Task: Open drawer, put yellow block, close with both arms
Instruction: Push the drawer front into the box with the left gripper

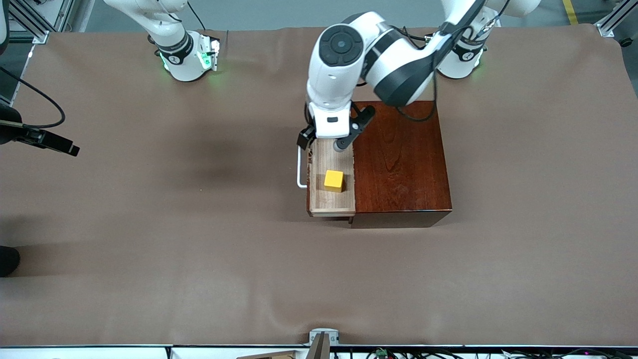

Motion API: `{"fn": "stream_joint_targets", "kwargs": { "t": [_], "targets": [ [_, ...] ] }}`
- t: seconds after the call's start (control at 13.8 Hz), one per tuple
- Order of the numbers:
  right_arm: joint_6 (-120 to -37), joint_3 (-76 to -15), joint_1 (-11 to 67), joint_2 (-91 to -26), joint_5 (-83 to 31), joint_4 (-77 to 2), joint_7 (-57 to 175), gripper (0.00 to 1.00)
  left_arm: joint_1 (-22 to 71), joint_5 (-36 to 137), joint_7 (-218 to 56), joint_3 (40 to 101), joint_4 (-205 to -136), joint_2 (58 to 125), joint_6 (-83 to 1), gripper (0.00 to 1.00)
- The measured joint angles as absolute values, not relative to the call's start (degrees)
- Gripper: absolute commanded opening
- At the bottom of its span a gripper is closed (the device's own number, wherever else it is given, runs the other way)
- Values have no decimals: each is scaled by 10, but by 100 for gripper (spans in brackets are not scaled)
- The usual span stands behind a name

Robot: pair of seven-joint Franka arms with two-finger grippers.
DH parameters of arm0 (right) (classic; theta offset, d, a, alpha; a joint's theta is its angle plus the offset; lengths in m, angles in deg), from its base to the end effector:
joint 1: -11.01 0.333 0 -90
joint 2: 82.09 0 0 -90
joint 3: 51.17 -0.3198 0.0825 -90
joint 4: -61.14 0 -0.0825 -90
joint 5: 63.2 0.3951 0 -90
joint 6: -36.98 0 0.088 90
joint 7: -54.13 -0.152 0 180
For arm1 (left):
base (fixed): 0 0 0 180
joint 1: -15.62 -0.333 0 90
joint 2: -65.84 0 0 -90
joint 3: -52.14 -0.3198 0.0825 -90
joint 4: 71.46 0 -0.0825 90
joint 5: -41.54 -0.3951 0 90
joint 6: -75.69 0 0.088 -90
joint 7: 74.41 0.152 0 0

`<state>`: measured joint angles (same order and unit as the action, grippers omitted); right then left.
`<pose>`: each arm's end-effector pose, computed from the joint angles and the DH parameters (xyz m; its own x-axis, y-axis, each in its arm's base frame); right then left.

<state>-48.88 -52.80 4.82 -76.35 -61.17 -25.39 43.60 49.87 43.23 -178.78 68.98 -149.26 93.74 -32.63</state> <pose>0.5811 -0.0414 0.5490 0.9593 -0.2570 -0.1167 -0.2607 -0.9653 -0.0172 0.4752 -0.5393 0.4144 0.5539 0.8142 -0.1739 0.8286 -0.5595 0.0190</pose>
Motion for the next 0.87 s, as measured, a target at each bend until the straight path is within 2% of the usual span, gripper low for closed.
{"fn": "stream_joint_targets", "kwargs": {
  "t": [0.36,0.87],
  "targets": [
    [-489,-533,49,-764,-612,-253,504,100,526,428,-1992,683,-1491,987,-400,100],
    [-489,-534,49,-764,-612,-250,507,100,568,381,-2152,653,-1488,1045,-416,100]
  ]
}}
